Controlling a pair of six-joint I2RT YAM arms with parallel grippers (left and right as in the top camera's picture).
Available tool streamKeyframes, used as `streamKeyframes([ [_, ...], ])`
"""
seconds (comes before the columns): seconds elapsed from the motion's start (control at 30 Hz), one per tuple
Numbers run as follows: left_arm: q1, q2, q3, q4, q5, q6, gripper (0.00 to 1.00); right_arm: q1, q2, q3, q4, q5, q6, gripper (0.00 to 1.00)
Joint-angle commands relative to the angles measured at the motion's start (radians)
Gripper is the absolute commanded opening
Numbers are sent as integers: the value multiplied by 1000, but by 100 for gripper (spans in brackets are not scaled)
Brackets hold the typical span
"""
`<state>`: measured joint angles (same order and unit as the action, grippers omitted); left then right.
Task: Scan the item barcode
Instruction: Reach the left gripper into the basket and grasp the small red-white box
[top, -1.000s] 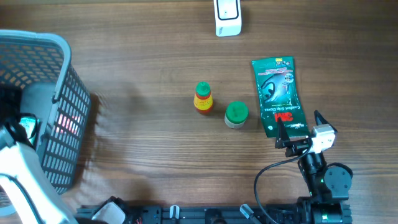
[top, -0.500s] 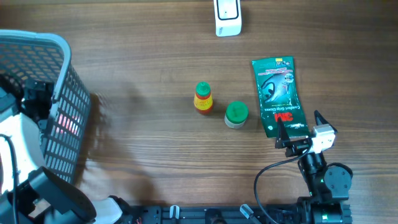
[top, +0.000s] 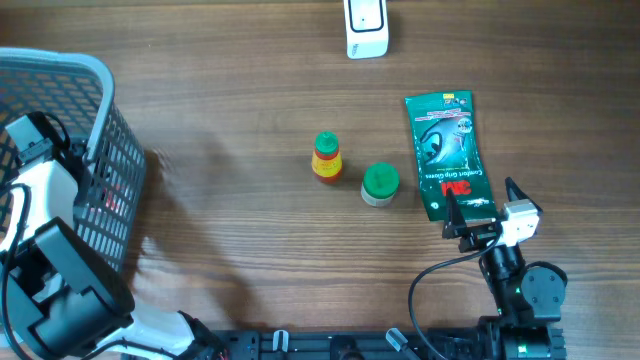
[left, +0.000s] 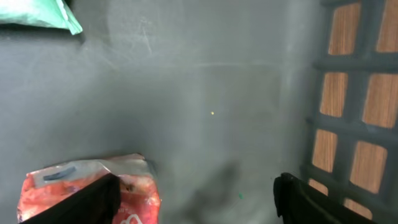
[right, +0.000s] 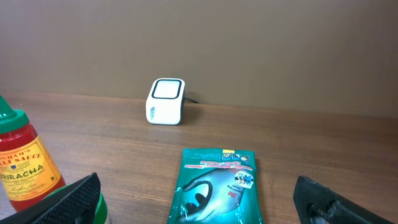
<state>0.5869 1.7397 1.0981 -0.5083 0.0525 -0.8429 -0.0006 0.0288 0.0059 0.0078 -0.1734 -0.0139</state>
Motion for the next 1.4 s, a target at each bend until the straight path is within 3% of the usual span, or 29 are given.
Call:
streamKeyframes([
  [0.0, -9, 44, -4, 6, 51, -2, 59, 4, -4, -1, 3, 17, -12, 100],
  [0.1, -9, 48, -4, 2, 52, 12, 27, 4, -4, -1, 3, 17, -12, 100],
  [0.13, -9, 48, -4, 2, 56, 26, 6, 4, -4, -1, 3, 17, -12, 100],
  [0.3, -6, 16, 14, -16, 60, 54, 4, 4, -4, -1, 3, 17, -12, 100],
  [0.67, 11, -335, 224, -183, -2, 53, 4, 4, -4, -1, 3, 17, -12, 100],
  [0.7, 11, -347, 224, -192, -21, 51, 13, 4, -4, -1, 3, 17, -12, 100],
  [0.73, 11, -348, 224, -200, -24, 50, 50, 4, -4, -1, 3, 17, -12, 100],
  [0.77, 10, -338, 224, -205, -25, 51, 67, 4, -4, -1, 3, 17, -12, 100],
  [0.9, -1, -254, 224, -211, -26, 98, 100, 4, -4, -1, 3, 17, -12, 100],
  [1.17, 0, 3, 224, -310, -114, 238, 100, 4, -4, -1, 3, 17, -12, 100],
  [1.37, -2, 124, 224, -295, -72, 325, 100, 4, -4, -1, 3, 17, -12, 100],
])
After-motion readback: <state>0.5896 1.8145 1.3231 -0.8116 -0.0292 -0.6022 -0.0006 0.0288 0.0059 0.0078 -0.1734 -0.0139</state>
